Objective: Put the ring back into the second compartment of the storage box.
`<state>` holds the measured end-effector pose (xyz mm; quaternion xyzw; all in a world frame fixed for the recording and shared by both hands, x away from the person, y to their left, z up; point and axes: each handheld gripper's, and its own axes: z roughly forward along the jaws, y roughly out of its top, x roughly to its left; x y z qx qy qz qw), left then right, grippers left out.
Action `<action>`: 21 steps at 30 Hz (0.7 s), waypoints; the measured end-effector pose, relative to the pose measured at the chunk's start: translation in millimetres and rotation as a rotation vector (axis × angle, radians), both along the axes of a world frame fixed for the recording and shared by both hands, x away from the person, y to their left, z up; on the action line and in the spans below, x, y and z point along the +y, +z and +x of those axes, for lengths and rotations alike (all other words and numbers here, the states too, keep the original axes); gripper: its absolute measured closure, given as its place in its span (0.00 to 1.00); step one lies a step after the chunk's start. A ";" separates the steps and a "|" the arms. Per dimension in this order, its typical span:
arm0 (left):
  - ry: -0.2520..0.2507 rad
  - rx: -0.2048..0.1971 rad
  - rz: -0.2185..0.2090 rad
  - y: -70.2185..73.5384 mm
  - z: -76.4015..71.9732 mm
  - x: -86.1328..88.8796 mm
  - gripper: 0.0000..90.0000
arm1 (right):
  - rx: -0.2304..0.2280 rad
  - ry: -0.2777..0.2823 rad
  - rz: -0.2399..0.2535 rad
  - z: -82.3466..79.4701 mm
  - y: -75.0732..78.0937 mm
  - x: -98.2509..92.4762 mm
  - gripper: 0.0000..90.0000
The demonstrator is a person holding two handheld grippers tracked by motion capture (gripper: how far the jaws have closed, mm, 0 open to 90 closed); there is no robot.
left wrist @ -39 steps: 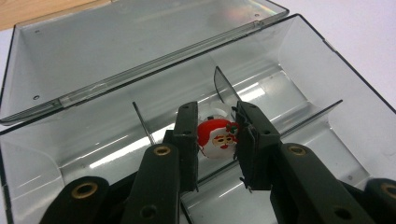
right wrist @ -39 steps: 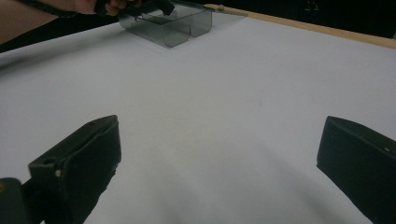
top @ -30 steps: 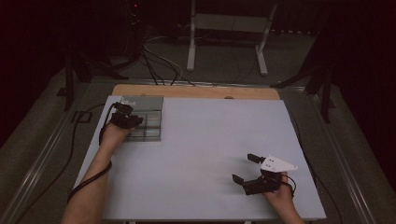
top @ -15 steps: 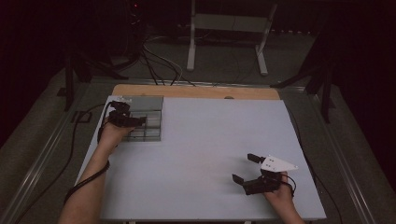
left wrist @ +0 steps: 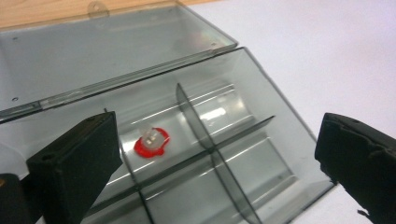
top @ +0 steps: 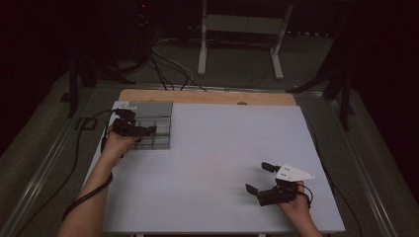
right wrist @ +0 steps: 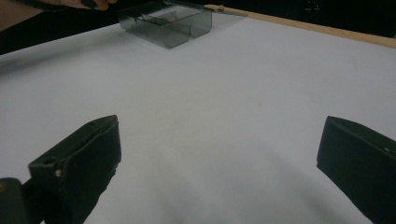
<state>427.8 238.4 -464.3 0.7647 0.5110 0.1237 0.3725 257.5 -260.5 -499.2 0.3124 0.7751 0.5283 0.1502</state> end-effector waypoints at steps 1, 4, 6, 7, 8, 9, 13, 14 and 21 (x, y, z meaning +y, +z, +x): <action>-0.002 -0.005 -0.004 1.3 -1.3 0.3 0.01 | -0.001 0.000 0.000 0.0 0.0 -0.1 0.00; -0.009 -0.015 -0.004 4.3 -5.1 0.6 0.01 | -0.003 -0.001 0.003 0.0 0.2 -0.5 0.00; -0.011 -0.013 -0.006 4.9 -6.4 0.9 0.01 | -0.003 -0.001 0.003 0.1 0.3 -0.7 0.00; -0.011 -0.013 -0.006 4.9 -6.4 0.9 0.01 | -0.003 -0.001 0.003 0.1 0.4 -0.7 0.00; -0.020 -0.013 0.003 6.2 -10.0 0.8 0.01 | -0.003 -0.001 0.003 0.1 0.4 -0.7 0.00; -0.026 -0.018 0.000 7.0 -12.1 1.0 0.01 | -0.003 0.000 0.004 -0.4 0.6 -0.6 0.00; -0.046 -0.025 -0.006 10.0 -20.8 1.6 0.01 | -0.003 -0.001 0.002 -0.7 0.6 -0.6 0.00; -0.050 -0.024 -0.009 10.5 -24.6 1.8 0.01 | -0.003 -0.001 0.001 -0.7 0.6 -0.7 0.00; -0.066 -0.030 -0.008 10.2 -41.3 0.0 0.01 | -0.002 -0.002 -0.001 -0.8 0.5 -0.6 0.00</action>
